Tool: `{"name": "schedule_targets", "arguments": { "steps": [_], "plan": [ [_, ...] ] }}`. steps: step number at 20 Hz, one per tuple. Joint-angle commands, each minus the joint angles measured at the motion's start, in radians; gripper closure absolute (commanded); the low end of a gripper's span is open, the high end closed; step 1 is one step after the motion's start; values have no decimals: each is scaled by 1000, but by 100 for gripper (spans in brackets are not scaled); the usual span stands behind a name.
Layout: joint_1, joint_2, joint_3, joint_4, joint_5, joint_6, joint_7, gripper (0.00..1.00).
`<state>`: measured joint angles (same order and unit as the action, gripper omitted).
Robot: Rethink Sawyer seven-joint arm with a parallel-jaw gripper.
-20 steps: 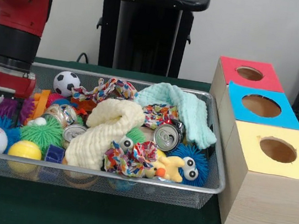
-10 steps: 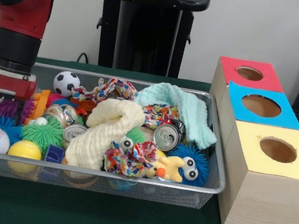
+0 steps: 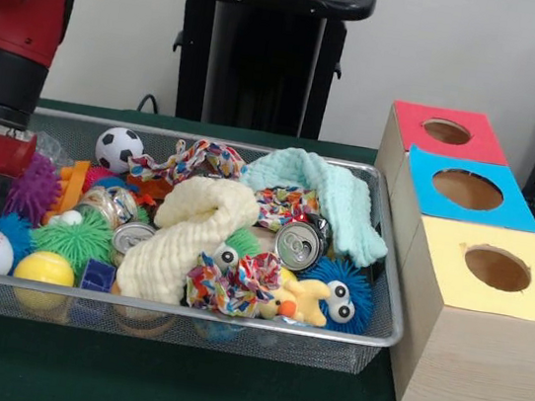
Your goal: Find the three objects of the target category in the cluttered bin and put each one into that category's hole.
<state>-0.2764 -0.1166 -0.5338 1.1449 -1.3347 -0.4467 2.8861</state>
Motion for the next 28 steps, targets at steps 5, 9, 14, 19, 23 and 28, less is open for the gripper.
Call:
{"name": "schedule_targets", "arguments": {
  "steps": [5, 9, 14, 19, 23, 28],
  "plan": [
    [-62, 3, 163, -17, 177, -149, -343, 0],
    [-55, 14, 148, -21, 185, -174, -326, 100],
    [-46, 18, 146, -26, 148, -192, -261, 100],
    [-39, 21, 146, -29, 114, -217, -205, 100],
    [4, 31, 139, -43, -12, -262, 0, 100],
    [36, -15, 160, 23, -39, -304, 100, 100]
  ]
}}
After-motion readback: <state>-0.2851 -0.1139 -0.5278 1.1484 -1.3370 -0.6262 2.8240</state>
